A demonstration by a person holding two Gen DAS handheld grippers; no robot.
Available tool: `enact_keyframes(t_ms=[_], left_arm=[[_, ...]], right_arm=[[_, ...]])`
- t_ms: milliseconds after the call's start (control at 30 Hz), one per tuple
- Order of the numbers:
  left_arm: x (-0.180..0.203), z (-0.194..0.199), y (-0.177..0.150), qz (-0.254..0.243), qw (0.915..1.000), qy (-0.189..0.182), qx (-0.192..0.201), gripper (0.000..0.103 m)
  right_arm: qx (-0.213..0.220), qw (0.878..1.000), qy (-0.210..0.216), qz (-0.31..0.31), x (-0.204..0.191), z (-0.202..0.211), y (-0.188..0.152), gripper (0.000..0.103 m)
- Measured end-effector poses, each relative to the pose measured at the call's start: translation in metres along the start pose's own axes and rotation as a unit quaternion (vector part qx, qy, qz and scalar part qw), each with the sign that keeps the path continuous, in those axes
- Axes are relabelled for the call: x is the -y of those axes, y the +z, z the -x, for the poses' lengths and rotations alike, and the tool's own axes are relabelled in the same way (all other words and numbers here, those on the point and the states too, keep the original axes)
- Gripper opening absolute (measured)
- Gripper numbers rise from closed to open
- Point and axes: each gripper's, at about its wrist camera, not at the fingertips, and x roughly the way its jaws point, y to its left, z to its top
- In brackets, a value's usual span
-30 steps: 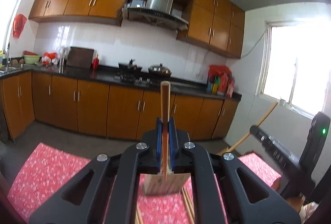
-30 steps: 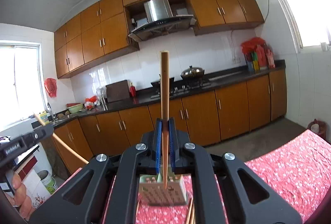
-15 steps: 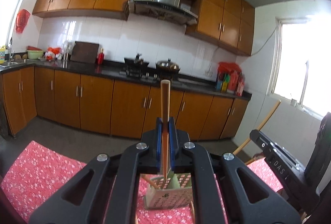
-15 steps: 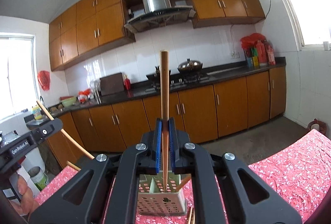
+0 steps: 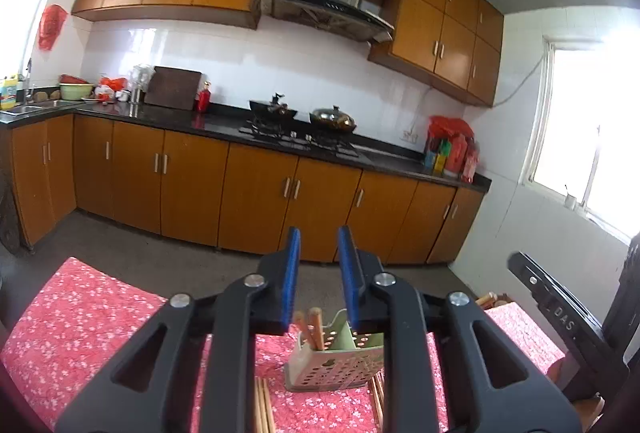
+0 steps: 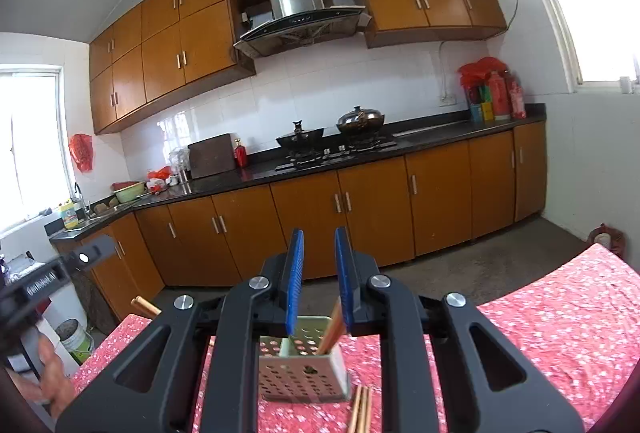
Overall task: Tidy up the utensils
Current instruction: 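Move the left gripper to another chopstick and close while the right gripper grasps one, then hold the grasped chopstick in the left gripper while the right gripper holds its chopstick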
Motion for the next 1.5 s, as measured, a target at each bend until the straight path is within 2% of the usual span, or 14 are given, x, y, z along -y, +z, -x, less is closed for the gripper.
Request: enact_keyframes(t_ms=[100,200,300,333,400,433,533,633,867,1133,1167,1200,1367,1500], left_arm=[[-0.013,0.028,-0.003,0.003,0.9999,0.015,0.007,0.023],[-0.028,0.048,-0.022,-0.005,0.9991,0.040,-0.009,0.026],[-0.047,0.052,-0.053,-0.021,0.9959,0.074,-0.048,0.027],[-0.053,0.051,-0.065,-0.027,0.9941,0.084,-0.063,0.027],[-0.069,0.044,-0.094,-0.032,0.9886,0.099,-0.109,0.027],[-0.077,0.039,-0.112,-0.035,0.9840,0.106,-0.139,0.027],[-0.091,0.032,-0.146,-0.033,0.9742,0.117,-0.190,0.027],[-0.097,0.030,-0.171,-0.017,0.9679,0.111,-0.225,0.027],[-0.093,0.031,-0.189,-0.014,0.9647,0.089,-0.247,0.027],[-0.077,0.020,-0.200,-0.014,0.9608,0.058,-0.271,0.027],[-0.075,0.018,-0.202,-0.014,0.9599,0.051,-0.275,0.027],[-0.072,0.017,-0.204,-0.013,0.9588,0.045,-0.280,0.027],[-0.060,0.012,-0.217,-0.019,0.9542,0.021,-0.298,0.025],[-0.050,0.007,-0.228,-0.033,0.9490,0.012,-0.313,0.018]], right_arm=[[-0.002,1.000,-0.013,0.003,0.008,0.022,-0.005,0.017],[-0.036,0.999,-0.037,-0.003,0.026,0.038,-0.026,0.017],[-0.094,0.994,-0.058,-0.016,0.044,0.034,-0.058,0.017],[-0.127,0.990,-0.063,-0.021,0.052,0.029,-0.078,0.017],[-0.173,0.982,-0.071,-0.021,0.058,0.020,-0.106,0.017],[-0.206,0.976,-0.067,-0.022,0.060,0.014,-0.126,0.017],[-0.278,0.959,-0.039,-0.039,0.059,0.001,-0.167,0.017],[-0.315,0.948,-0.019,-0.049,0.054,-0.007,-0.190,0.017],[-0.352,0.936,-0.017,-0.026,0.038,-0.018,-0.213,0.017],[-0.355,0.935,-0.021,0.002,0.035,-0.015,-0.222,0.015],[-0.353,0.935,-0.025,0.009,0.036,-0.018,-0.223,0.009],[-0.352,0.935,-0.033,0.015,0.036,-0.019,-0.223,0.008],[-0.335,0.938,-0.084,-0.005,0.060,-0.020,-0.217,0.008],[-0.330,0.938,-0.101,-0.028,0.078,-0.018,-0.214,0.008]])
